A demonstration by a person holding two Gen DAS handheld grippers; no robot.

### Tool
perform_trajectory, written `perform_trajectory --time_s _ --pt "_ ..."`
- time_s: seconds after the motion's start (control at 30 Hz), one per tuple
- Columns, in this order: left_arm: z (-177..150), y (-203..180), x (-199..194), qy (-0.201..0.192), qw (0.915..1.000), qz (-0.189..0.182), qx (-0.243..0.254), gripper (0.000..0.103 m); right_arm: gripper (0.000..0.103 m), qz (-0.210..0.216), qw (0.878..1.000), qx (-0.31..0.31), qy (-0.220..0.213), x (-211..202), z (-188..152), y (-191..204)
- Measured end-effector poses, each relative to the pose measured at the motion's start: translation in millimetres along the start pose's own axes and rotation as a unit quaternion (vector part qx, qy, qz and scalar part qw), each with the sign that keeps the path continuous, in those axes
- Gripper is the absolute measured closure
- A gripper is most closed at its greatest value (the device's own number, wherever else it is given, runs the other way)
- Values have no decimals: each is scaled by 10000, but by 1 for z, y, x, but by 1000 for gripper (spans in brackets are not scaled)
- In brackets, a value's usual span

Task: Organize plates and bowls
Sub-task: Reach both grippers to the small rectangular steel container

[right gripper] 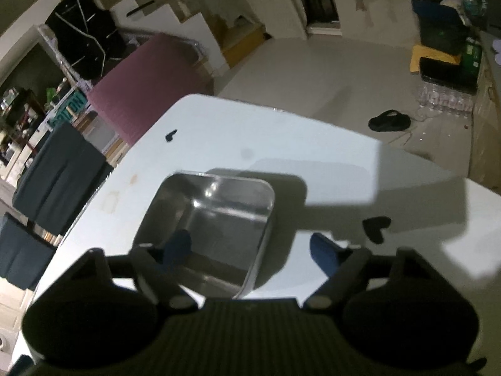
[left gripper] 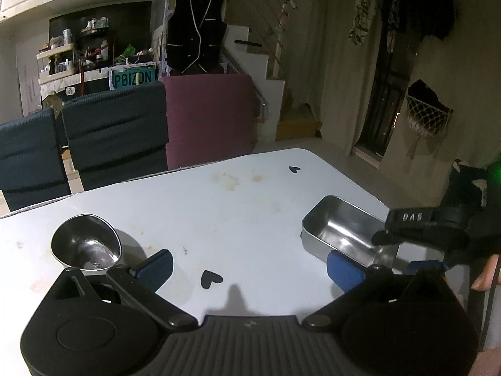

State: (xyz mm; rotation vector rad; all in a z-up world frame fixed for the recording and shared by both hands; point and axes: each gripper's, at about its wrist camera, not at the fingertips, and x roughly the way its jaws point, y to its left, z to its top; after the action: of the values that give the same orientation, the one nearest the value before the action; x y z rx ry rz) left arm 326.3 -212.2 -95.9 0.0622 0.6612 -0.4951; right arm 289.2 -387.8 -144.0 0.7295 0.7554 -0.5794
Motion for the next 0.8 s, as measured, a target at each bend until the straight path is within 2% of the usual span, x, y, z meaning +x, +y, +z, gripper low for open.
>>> perform_trajectory --time_s 0.1,0.37,0.53,0.67,0.7,0.8 --pt "3 0 3 -18 10000 25 12 0 30 -13 10000 41 89 2 0 -3" --pt "20 -9 27 -90 9999 10 -143 2 44 13 9999 -44 109 -2 3 -4" --pt "28 -24 40 -142 9998 -94 75 6 52 103 9999 -33 96 -3 7 -6" --pt "30 -33 52 -55 9994 -130 323 10 69 116 9998 -70 136 2 10 -9" --pt "32 -34 55 -32 9991 -129 399 10 75 138 9997 -64 170 4 10 -11" --pt "37 -39 62 -50 9983 -83 582 11 85 182 9993 -83 301 9 13 -12"
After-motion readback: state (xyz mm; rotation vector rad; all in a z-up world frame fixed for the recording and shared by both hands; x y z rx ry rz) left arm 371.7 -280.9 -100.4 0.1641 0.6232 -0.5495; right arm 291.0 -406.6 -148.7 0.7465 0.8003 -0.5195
